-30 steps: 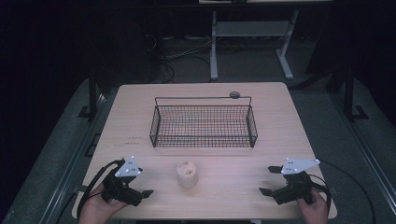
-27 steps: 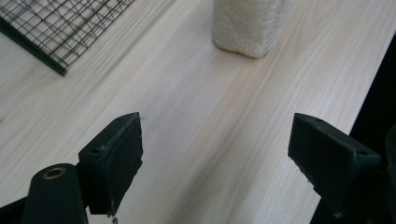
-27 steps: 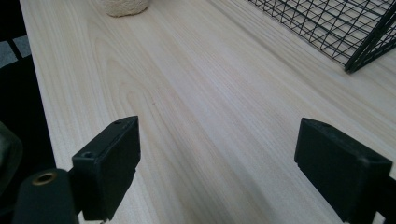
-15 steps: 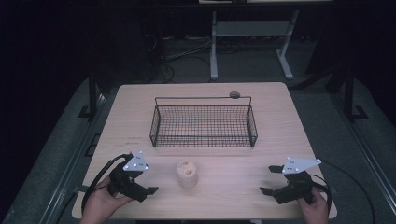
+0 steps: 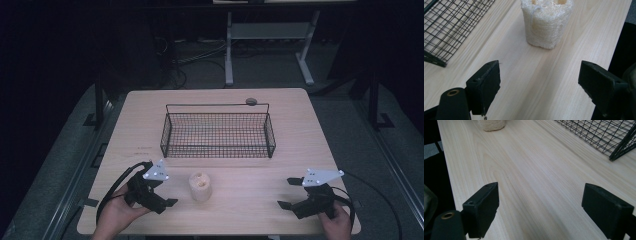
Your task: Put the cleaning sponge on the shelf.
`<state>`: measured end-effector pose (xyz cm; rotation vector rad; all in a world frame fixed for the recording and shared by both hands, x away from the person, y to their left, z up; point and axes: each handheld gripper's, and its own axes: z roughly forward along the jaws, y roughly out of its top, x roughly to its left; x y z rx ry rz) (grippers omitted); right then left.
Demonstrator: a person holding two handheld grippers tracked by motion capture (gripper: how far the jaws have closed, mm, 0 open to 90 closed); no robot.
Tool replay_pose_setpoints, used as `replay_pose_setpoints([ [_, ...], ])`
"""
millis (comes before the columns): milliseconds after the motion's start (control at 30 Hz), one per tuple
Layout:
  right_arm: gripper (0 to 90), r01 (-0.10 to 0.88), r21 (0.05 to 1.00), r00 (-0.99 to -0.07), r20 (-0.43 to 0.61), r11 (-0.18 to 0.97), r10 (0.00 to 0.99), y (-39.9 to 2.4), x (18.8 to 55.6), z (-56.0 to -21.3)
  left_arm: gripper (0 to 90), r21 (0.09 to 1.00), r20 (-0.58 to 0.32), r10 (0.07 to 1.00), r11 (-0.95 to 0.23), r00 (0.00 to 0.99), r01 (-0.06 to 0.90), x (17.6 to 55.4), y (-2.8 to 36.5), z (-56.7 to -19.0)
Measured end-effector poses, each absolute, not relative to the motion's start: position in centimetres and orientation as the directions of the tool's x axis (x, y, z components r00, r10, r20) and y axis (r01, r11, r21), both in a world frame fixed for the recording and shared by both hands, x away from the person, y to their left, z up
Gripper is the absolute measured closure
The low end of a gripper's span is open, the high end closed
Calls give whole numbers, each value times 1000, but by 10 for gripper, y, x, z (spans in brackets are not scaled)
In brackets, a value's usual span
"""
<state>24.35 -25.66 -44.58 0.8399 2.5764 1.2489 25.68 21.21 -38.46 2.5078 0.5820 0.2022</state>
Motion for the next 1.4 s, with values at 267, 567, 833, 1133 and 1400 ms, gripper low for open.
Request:
replay_pose_setpoints([
  [267,138,413,767,-830,95,492,549,-257,243,-446,171,533,28,420,-774,907,343,264,200,-381],
  [567,138,408,774,-833,99,484,544,-257,242,-445,171,518,27,402,-789,915,331,270,190,-382],
  [833,138,405,775,-835,97,485,542,-257,242,-444,171,503,28,385,-803,922,320,274,183,-381],
  [1133,138,407,776,-834,101,481,542,-257,242,-444,171,494,29,366,-814,930,305,278,174,-381],
  [1400,138,410,775,-834,104,481,542,-258,242,-444,171,487,21,359,-819,933,304,280,169,-380],
])
